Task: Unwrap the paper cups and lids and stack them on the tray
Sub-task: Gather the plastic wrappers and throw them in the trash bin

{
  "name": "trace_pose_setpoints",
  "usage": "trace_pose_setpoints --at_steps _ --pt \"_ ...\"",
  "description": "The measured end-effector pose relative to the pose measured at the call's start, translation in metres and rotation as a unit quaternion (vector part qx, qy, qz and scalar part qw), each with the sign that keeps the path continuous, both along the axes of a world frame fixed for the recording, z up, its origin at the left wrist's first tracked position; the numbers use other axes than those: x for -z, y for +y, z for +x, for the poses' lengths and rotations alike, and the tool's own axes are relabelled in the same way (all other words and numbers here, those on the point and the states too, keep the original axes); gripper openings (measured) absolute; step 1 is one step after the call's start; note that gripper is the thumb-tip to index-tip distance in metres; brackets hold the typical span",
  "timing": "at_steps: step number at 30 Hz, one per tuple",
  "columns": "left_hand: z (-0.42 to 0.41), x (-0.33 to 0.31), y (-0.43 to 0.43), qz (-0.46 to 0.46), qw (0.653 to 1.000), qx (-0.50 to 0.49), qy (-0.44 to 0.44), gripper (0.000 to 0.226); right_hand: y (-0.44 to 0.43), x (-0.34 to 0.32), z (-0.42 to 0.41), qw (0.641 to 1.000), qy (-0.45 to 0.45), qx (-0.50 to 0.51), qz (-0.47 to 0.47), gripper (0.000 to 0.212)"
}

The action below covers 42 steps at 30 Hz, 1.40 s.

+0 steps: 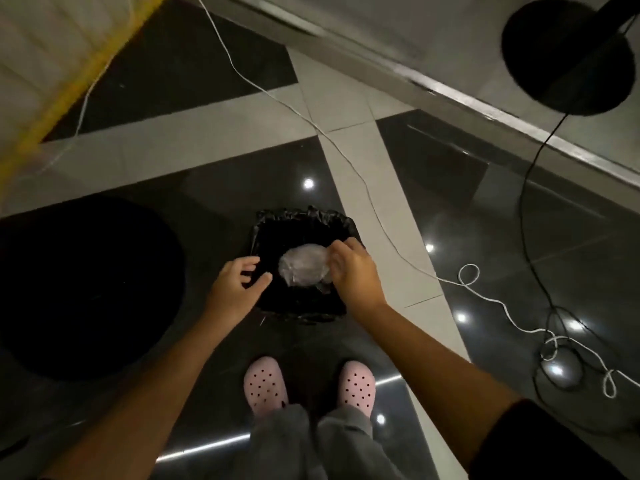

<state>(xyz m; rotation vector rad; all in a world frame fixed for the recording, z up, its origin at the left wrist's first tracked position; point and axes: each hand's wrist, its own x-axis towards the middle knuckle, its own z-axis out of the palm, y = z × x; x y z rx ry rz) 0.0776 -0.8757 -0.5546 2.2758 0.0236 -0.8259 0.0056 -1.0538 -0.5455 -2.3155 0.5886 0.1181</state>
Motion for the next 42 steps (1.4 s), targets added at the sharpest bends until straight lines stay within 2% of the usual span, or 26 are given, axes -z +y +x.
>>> trace_pose_setpoints --at_steps 3,7,9,15,18,24,28,33,42 --pt "0.015 0.026 0.004 0.028 0.998 0.021 -0.052 0.037 -0.001 0.041 0.013 0.991 0.016 -0.105 -0.077 0.021" --pt "0.034 0.058 0.01 0.029 0.994 0.018 -0.105 0.036 0.007 0.086 0.032 0.969 0.038 -0.219 -0.11 0.037" --pt "0.042 0.072 0.012 0.022 0.992 0.014 -0.121 0.035 0.011 0.111 0.041 0.948 0.12 -0.266 -0.123 0.044" --pt "0.048 0.09 0.011 0.008 0.985 0.039 -0.168 0.032 0.034 0.172 0.049 0.914 0.275 -0.293 -0.047 0.037" --pt "0.041 0.084 0.012 0.012 0.981 0.057 -0.185 0.031 0.034 0.164 0.044 0.93 0.276 -0.243 -0.001 0.043" --pt "0.01 0.021 0.009 0.02 0.984 0.094 -0.147 0.029 0.024 0.077 0.024 0.975 0.171 -0.125 0.069 0.038" --pt "-0.012 -0.05 0.0 0.02 0.986 0.116 -0.12 0.029 0.013 -0.011 0.003 0.985 0.121 -0.079 0.092 0.033" --pt "-0.047 -0.162 -0.017 -0.01 0.987 0.099 -0.126 0.027 -0.001 -0.137 -0.027 0.989 0.076 -0.014 0.123 0.031" --pt "-0.1 -0.32 -0.024 -0.074 0.975 0.133 -0.159 0.023 -0.015 -0.31 -0.08 0.99 -0.008 -0.037 0.133 0.029"
